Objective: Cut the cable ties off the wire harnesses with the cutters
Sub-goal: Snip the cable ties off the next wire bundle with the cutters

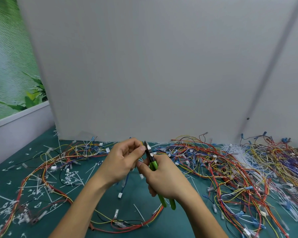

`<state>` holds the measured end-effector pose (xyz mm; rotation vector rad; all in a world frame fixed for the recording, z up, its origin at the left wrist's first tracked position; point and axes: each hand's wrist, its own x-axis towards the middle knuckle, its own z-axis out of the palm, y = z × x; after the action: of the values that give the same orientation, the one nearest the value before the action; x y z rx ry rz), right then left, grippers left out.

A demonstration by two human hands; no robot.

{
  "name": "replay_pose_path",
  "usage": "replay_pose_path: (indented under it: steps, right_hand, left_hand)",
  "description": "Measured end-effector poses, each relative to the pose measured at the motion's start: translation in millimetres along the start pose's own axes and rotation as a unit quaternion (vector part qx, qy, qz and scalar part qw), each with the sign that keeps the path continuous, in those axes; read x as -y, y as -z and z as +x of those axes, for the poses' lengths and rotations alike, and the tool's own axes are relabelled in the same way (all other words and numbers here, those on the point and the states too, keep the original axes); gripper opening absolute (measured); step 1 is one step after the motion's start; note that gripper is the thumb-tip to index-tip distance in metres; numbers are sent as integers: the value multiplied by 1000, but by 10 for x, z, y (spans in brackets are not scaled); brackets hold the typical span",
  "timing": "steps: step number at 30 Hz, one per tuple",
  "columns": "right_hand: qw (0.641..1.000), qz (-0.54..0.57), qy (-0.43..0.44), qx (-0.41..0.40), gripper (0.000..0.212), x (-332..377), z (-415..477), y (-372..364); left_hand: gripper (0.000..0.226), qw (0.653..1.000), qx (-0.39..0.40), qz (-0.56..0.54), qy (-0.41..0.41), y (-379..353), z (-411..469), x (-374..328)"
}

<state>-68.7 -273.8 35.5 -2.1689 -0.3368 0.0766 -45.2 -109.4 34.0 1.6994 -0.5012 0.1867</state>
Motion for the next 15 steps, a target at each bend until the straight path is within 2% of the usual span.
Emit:
replay_pose_path:
  steps: [10,15]
  right_hand:
    - [1000,-13,3,19,29,-43,32,-17]
    - [999,-30,5,-36,37,-18,31,-30]
  left_hand:
    - [22,1000,4,15,6,-24,14,38]
    - [23,1000,-2,-9,4,-23,-2,0]
